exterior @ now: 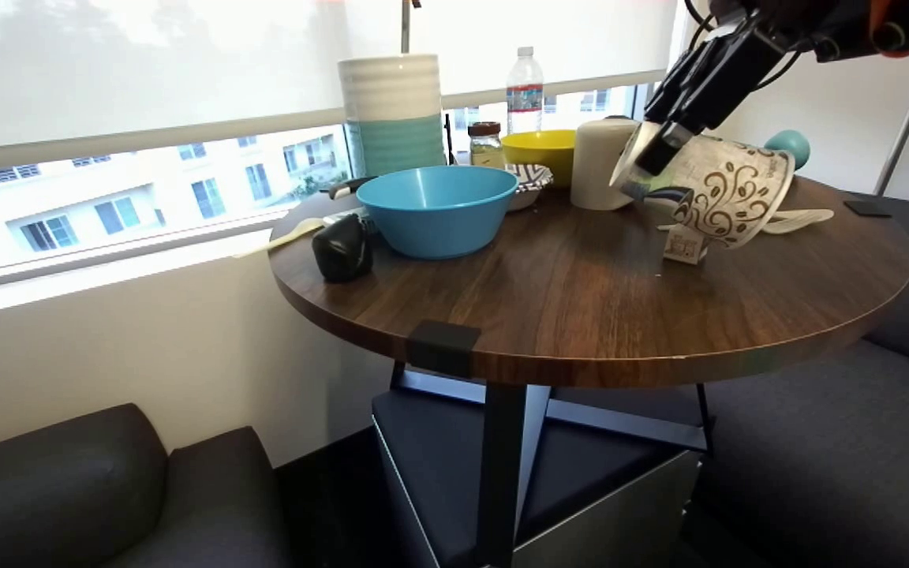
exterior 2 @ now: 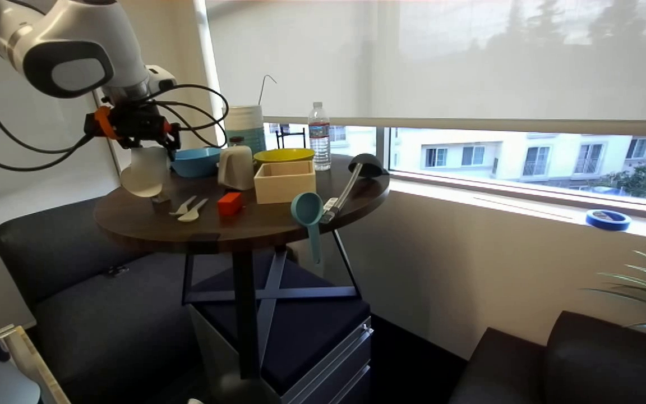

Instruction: Slide the cream white block to left and cover it with a cup

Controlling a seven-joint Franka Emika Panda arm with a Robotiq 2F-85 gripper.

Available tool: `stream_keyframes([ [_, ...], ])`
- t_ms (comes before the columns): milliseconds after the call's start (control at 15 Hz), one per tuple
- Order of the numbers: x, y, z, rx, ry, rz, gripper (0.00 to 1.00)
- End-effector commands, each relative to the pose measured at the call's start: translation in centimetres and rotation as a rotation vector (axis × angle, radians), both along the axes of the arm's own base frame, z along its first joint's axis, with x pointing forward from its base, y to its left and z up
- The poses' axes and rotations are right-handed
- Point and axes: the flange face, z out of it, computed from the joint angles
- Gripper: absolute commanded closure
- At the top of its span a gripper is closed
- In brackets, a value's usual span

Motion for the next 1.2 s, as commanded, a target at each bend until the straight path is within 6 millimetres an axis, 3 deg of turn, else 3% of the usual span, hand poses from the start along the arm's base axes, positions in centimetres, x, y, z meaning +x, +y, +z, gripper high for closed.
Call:
stream_keyframes([
  [0, 1.0, 1.3, -1.0, 0.012, -0.05, 0.009, 0.6],
  [333, 1.7, 2.9, -1.6, 0.028, -0.121, 0.024, 0.6],
  [667, 1.7, 4.1, 0.0, 0.053, -0.209, 0.052, 0.6],
  [1133, 1.7, 3.0, 2.1, 0.148, -0.319, 0.046, 0.6],
])
